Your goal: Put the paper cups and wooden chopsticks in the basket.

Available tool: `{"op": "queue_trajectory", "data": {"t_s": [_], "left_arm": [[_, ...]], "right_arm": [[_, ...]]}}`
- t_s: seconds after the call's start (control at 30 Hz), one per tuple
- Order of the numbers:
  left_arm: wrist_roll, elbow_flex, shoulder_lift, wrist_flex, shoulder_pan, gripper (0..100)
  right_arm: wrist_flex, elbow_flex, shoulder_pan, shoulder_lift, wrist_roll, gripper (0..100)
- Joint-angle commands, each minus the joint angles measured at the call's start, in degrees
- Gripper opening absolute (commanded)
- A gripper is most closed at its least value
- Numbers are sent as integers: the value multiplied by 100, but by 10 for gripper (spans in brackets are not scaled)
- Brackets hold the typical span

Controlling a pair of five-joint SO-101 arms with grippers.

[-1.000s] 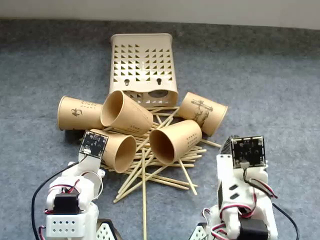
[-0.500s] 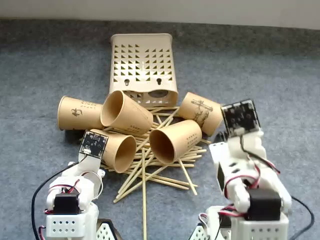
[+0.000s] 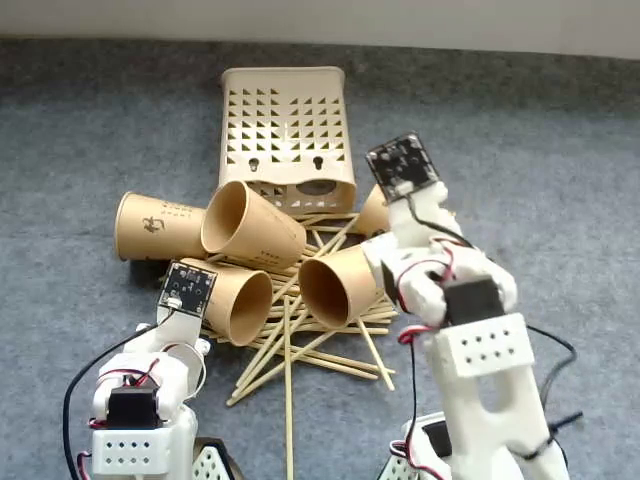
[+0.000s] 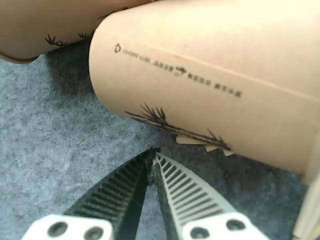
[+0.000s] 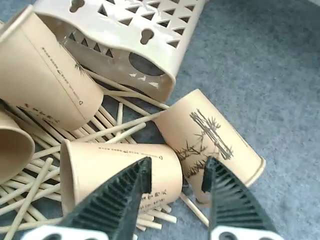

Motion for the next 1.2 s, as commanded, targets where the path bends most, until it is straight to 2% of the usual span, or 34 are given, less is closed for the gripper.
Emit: {"op": "queue_trajectory", "data": {"t_s": [0.0, 0.5, 0.87, 1.17], "left_arm": [[-9, 110, -66, 26, -48, 7], [-9, 110, -66, 26, -48, 7], [-9, 110, -66, 26, -48, 7], [-9, 110, -66, 26, -48, 7]], "right_arm": [[-637, -295, -215, 523, -44, 176], [-2686, -330, -523, 2545, -44, 176], [-4295, -330, -198, 3538, -53, 176], [-5007, -330, -22, 3925, -53, 176]]}}
